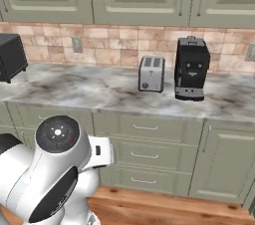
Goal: Move the pot and pan from the stove into the sink.
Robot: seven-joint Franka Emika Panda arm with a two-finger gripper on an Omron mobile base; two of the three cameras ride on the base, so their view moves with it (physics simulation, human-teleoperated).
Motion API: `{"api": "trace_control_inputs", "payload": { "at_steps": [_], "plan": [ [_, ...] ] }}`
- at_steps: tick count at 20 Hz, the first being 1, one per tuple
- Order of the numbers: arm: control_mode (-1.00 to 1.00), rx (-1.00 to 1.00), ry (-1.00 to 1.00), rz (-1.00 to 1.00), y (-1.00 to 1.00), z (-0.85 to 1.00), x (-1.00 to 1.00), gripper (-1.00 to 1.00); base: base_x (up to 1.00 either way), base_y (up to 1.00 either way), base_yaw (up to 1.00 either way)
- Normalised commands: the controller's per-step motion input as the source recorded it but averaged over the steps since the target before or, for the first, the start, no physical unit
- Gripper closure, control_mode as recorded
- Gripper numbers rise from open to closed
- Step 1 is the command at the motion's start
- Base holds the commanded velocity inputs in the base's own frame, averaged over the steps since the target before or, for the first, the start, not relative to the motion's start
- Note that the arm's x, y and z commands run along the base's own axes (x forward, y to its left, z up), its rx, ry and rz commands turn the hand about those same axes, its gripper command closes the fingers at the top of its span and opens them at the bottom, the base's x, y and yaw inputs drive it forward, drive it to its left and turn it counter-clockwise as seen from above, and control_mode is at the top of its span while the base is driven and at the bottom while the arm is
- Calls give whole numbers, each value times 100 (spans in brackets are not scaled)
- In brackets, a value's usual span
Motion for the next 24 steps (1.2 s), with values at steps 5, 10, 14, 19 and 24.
{"api": "trace_control_inputs", "payload": {
  "at_steps": [5,10,14,19,24],
  "plan": [
    [100,0,0,0,0,0,0,-100,5,71,5],
    [100,0,0,0,0,0,0,-100,6,71,5],
    [100,0,0,0,0,0,0,-100,7,73,5],
    [100,0,0,0,0,0,0,-100,8,74,6],
    [100,0,0,0,0,0,0,-100,7,75,5]
  ]
}}
